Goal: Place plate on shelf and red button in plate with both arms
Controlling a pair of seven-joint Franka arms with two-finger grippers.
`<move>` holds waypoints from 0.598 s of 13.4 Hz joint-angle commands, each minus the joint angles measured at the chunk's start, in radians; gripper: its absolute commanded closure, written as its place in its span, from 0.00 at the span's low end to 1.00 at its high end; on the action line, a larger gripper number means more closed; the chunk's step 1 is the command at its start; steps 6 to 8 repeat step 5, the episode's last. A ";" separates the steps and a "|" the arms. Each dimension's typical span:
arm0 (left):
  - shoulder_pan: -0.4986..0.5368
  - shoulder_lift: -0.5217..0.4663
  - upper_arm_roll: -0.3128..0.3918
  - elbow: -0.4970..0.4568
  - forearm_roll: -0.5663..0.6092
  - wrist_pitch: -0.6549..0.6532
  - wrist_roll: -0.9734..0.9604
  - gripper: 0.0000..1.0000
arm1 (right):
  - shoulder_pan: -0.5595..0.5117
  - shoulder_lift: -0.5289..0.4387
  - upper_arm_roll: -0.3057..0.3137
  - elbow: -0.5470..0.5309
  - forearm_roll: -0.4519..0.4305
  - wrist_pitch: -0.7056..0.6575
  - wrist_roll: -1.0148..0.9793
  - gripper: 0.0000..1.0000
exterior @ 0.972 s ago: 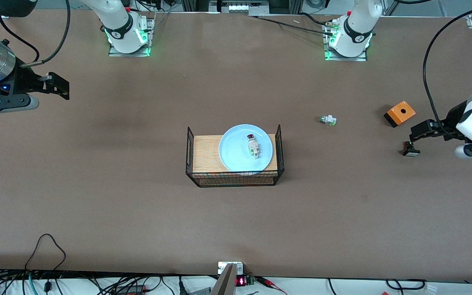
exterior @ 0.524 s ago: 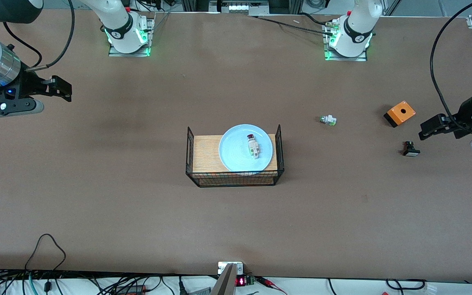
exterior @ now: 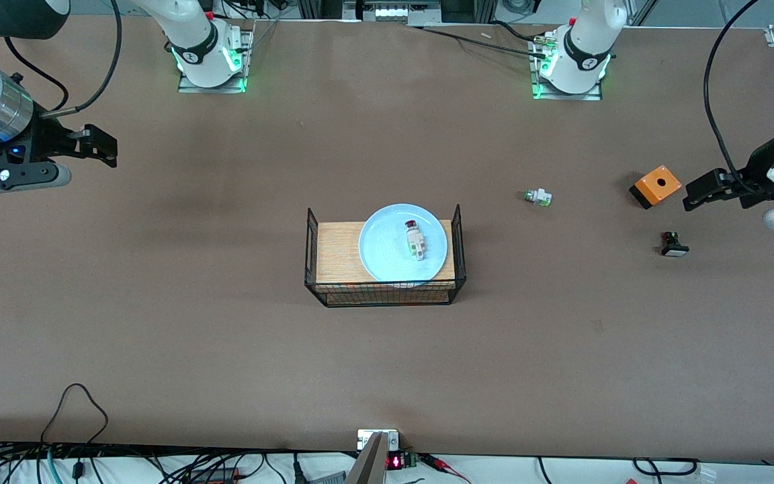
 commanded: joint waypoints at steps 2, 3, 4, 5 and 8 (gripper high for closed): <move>0.004 -0.042 -0.007 -0.033 0.005 -0.005 0.020 0.00 | 0.002 0.025 0.000 0.055 0.031 -0.100 0.014 0.00; 0.004 -0.043 -0.007 -0.035 0.005 -0.005 0.020 0.00 | 0.004 0.034 0.001 0.063 0.043 -0.127 0.072 0.00; 0.004 -0.042 -0.005 -0.035 0.005 -0.005 0.018 0.00 | 0.002 0.039 0.001 0.074 0.058 -0.143 0.132 0.00; 0.004 -0.042 -0.005 -0.035 0.005 -0.005 0.018 0.00 | 0.001 0.046 0.001 0.081 0.075 -0.153 0.151 0.00; 0.004 -0.042 -0.005 -0.035 0.005 -0.005 0.018 0.00 | 0.001 0.046 0.001 0.081 0.075 -0.153 0.151 0.00</move>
